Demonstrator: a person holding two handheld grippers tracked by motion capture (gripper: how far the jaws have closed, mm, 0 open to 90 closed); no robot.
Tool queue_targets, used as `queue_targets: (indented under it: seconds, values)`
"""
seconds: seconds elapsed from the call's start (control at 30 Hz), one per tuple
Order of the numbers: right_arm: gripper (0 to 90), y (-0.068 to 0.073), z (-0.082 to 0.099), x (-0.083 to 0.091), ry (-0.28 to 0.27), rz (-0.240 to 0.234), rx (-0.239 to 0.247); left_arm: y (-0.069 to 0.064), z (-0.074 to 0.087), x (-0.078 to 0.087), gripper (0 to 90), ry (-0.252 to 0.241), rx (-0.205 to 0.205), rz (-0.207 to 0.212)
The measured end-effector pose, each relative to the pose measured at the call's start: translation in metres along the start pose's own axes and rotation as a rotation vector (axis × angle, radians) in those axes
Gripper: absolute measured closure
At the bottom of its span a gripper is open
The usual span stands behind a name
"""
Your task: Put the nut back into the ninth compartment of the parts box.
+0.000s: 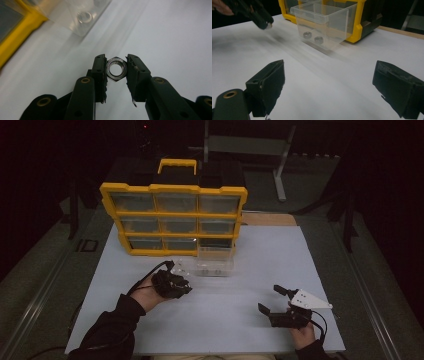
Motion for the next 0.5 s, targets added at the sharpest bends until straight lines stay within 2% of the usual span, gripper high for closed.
queue_targets:
  seconds: [0.17,0.5]
  values:
    - [10.8,0.0,0.0,0.0,0.001,0.001,0.0,0.007,-0.009,0.013,68.7,-0.02,0.001,-0.015]
    - [10.8,0.0,0.0,0.0,0.001,0.001,0.001,0.019,-0.031,0.029,68.7,-0.052,-0.003,-0.038]
Point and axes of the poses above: each handheld gripper's, and its own axes: x roughly backward along the jaws, z roughly out of its underside, y roughly to its left, the point moved 5 cm from there along -x, roughly forward along the jaws, and after that the axes turned 11 degrees about -x, right-handed, at the moved point
